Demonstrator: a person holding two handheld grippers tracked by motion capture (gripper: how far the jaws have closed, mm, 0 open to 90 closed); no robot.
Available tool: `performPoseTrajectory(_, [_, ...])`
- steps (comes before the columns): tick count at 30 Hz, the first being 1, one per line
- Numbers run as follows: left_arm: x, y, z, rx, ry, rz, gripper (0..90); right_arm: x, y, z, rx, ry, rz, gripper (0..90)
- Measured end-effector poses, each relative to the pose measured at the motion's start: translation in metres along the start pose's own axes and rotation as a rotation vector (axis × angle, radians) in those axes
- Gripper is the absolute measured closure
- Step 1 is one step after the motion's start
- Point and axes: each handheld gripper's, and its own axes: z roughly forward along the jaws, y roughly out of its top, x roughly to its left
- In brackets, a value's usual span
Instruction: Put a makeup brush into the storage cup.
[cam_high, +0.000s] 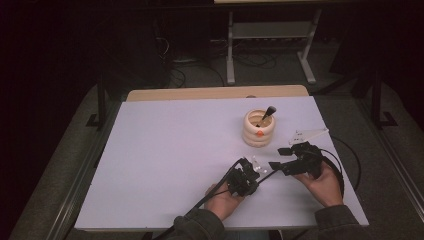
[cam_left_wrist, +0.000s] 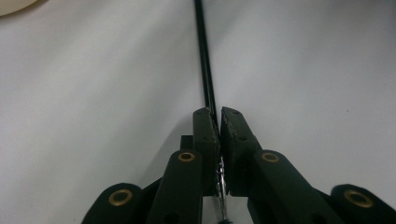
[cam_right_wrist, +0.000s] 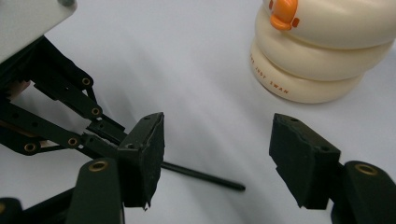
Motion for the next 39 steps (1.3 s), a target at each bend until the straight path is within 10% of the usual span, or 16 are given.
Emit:
performPoseTrajectory(30, [0.017, -0.002, -0.013, -0.03, -0.046, 0.019, 86.2, 0.002, -0.001, 0.001, 0.018, 0.017, 0.004, 34.9])
performPoseTrajectory(39, [0.02, -0.002, -0.004, 0.03, -0.064, 0.003, 85.8, 0.003, 0.0, 0.002, 0.021, 0.018, 0.005, 35.0])
